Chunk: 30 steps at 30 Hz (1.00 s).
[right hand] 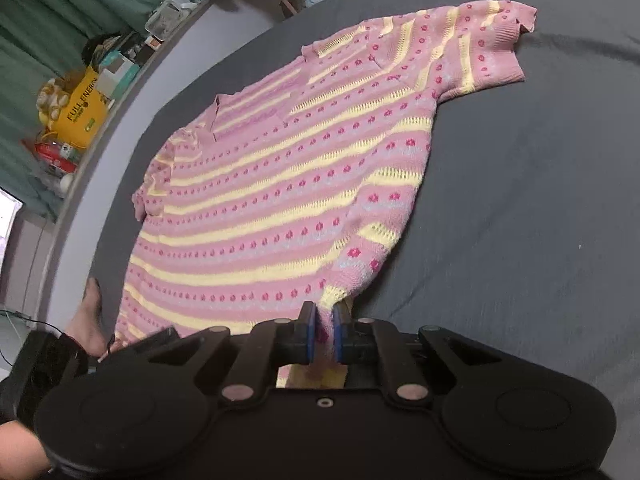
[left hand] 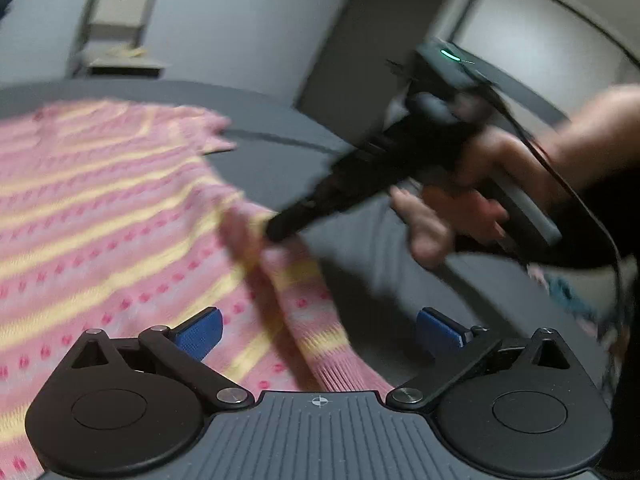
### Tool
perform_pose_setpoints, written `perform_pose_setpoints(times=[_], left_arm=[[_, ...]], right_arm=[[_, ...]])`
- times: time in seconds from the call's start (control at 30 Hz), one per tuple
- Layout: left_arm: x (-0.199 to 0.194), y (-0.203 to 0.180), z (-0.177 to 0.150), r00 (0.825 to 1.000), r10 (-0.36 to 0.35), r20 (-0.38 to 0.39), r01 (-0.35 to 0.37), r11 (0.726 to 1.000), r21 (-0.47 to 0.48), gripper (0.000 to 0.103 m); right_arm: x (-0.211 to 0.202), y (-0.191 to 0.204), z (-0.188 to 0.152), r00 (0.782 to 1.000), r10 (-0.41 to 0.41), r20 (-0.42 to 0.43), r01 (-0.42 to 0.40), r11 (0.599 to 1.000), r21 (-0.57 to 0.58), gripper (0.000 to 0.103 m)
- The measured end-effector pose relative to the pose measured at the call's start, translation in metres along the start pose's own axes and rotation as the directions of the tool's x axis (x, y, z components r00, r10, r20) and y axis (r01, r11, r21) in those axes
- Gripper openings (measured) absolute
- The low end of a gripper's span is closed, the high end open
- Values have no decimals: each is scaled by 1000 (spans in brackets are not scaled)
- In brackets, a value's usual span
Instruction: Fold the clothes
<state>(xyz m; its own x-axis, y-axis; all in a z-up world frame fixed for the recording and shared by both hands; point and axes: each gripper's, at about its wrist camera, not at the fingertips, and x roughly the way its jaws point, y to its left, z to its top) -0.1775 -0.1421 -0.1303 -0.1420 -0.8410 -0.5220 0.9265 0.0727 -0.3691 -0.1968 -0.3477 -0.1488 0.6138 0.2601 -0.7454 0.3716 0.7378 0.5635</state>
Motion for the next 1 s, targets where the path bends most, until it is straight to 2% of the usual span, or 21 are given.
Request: perform_pose_setpoints(times=[0.07, 0.13, 0.3, 0.33, 0.4, 0.5, 0.57, 0.63, 0.73, 0.83, 0.93, 1.0], left_arm=[[7, -14, 5, 999, 15, -50, -11, 996, 85, 103], [22, -28, 6, 984, 144, -108, -124, 978, 169, 103], [40, -44, 8, 973, 194, -124, -177, 975, 133, 103], [43, -51, 7, 968, 220, -121, -200, 967, 156, 103], [48, -64, 7, 952, 281, -119, -255, 947, 197, 103], [58, -78, 7, 916, 384, -118, -347, 904, 249, 102], [60, -76, 7, 902, 411, -133, -376, 899, 224, 92], [59, -73, 6, 892, 426, -149, -395, 897, 196, 74], [57, -59, 6, 888, 429, -166, -412, 902, 131, 59], [50, -41, 7, 894, 416, -167, -415, 909, 46, 51], [45, -30, 7, 892, 420, -164, -426, 905, -3, 51], [42, -24, 7, 893, 420, -161, -430, 902, -32, 51]], right_arm=[[-1, 1, 2, 1000, 13, 2, -13, 1000, 3, 10], [0, 4, 1, 1000, 27, -1, -27, 1000, 8, 10], [2, 13, -1, 1000, 27, 0, -27, 999, 18, 10], [3, 14, 0, 1000, 26, 0, -26, 999, 21, 10], [6, 18, 0, 1000, 23, -2, -23, 1000, 15, 10], [10, 23, 1, 1000, 20, -7, -20, 1000, 5, 10], [14, 28, 2, 1000, 13, -11, -13, 1000, -6, 11], [20, 33, 4, 1000, 4, -17, -4, 1000, -10, 11], [28, 39, 6, 999, -15, -30, 14, 1000, -21, 14], [35, 41, 10, 999, -18, -35, 18, 1000, -14, 20], [39, 43, 14, 999, -17, -32, 17, 1000, -4, 27], [40, 45, 16, 999, -20, -27, 20, 1000, -10, 28]])
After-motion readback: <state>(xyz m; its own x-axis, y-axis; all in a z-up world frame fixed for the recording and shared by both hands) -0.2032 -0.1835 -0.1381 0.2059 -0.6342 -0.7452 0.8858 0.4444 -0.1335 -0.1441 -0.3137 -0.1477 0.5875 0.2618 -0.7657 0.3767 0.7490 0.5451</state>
